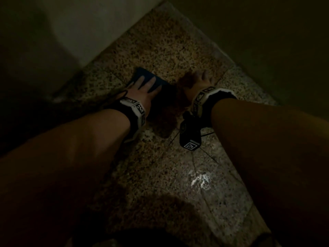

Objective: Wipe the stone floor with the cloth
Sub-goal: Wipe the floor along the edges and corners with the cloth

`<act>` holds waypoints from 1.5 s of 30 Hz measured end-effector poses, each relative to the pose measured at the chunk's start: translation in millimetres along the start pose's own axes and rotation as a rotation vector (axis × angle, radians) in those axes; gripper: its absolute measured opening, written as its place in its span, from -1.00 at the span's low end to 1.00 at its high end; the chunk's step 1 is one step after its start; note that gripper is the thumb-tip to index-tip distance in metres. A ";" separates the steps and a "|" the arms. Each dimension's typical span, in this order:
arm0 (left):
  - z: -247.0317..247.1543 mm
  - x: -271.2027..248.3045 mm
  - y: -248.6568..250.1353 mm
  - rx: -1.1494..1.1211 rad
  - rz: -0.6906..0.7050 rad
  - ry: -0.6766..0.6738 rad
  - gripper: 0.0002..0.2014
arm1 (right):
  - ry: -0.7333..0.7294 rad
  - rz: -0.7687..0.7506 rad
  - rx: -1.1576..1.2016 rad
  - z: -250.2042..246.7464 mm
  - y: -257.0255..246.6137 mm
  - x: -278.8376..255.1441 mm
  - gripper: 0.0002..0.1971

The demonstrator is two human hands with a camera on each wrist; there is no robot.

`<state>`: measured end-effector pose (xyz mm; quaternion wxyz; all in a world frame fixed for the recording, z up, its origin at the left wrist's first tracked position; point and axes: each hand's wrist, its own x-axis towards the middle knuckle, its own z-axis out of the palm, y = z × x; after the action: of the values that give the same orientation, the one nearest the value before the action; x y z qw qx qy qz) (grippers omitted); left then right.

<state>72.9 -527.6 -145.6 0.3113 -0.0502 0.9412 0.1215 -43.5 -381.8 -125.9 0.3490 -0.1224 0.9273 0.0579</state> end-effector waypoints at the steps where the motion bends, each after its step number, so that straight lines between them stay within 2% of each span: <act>1: -5.2 7.1 1.1 -0.007 -0.008 -0.016 -0.20 | 0.004 0.018 0.031 1.8 2.3 6.3 -0.22; 4: -17.4 32.1 10.0 0.016 -0.015 -0.027 -0.20 | 0.045 0.012 0.054 10.7 5.6 20.6 -0.21; 8: -29.3 62.4 17.7 -0.005 -0.010 0.025 -0.42 | -0.054 0.021 0.074 11.0 10.4 31.4 -0.12; 14: -40.8 73.1 25.6 0.021 -0.061 -0.030 -0.44 | -0.084 0.011 0.088 12.9 13.8 37.6 -0.09; 18: -40.1 58.4 21.8 0.067 -0.060 -0.082 -0.44 | -0.116 -0.007 0.065 11.3 16.8 32.4 -0.02; 22: -52.9 28.3 20.7 0.180 -0.146 -0.198 -0.29 | -0.126 -0.039 0.047 3.7 13.3 25.5 -0.01; 24: -68.3 15.7 23.8 0.192 -0.185 -0.207 -0.27 | -0.161 -0.082 0.054 -5.0 17.7 15.5 -0.10; 26: -84.3 1.4 24.1 0.143 -0.253 -0.202 -0.27 | -0.138 -0.201 0.084 -11.4 22.9 3.8 -0.29; 28: -99.6 -15.1 27.2 0.132 -0.336 -0.148 -0.28 | -0.098 -0.229 0.162 -18.5 31.6 -13.7 -0.38; 30: -113.8 -32.2 32.5 0.138 -0.412 -0.114 -0.24 | -0.093 -0.212 0.163 -25.2 41.2 -27.1 -0.29; 32: -127.7 -50.2 38.1 0.144 -0.490 -0.159 -0.21 | -0.154 -0.209 0.081 -31.6 49.4 -39.4 -0.17; 34: -134.1 -58.3 39.1 0.137 -0.526 -0.188 -0.21 | -0.210 -0.201 0.084 -39.8 60.7 -48.2 -0.15; 38: -121.5 -53.8 43.8 0.205 -0.476 -0.222 -0.19 | -0.175 -0.234 0.045 -38.7 72.2 -52.4 -0.11; 40: -109.3 -40.4 40.0 0.265 -0.407 -0.240 -0.21 | -0.159 -0.212 0.050 -37.8 67.6 -47.0 -0.09; 45: -80.9 -2.8 22.3 0.320 -0.251 -0.288 -0.22 | -0.113 -0.132 0.107 -32.3 49.3 -27.8 -0.21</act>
<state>24.9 -527.1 -76.7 0.4588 -0.0990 0.8808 -0.0626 -56.9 -335.4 -82.2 0.4098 -0.1608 0.8978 -0.0080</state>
